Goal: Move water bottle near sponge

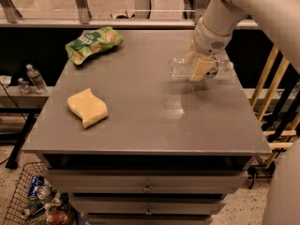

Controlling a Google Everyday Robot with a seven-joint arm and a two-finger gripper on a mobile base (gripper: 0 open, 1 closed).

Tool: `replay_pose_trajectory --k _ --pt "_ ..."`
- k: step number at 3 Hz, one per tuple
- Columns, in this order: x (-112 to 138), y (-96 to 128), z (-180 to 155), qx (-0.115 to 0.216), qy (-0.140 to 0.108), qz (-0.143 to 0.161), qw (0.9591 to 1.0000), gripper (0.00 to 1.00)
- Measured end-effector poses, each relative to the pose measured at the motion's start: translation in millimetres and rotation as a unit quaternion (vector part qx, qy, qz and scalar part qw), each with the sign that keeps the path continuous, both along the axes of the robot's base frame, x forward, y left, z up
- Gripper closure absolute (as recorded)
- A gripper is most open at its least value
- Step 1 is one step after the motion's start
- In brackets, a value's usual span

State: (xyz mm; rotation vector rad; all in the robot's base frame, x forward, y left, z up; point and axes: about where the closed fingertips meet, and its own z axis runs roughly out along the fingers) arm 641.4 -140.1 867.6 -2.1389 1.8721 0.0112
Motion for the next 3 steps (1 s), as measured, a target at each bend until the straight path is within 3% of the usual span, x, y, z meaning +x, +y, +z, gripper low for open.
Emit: replay_pose_trajectory --k 1,3 --pt "-0.3 20.7 4.4 -0.017 -0.003 0.001 0.9999 1.00" --pt "-12.5 118.1 27.7 -0.047 -0.027 0.070 0.9961 1.00"
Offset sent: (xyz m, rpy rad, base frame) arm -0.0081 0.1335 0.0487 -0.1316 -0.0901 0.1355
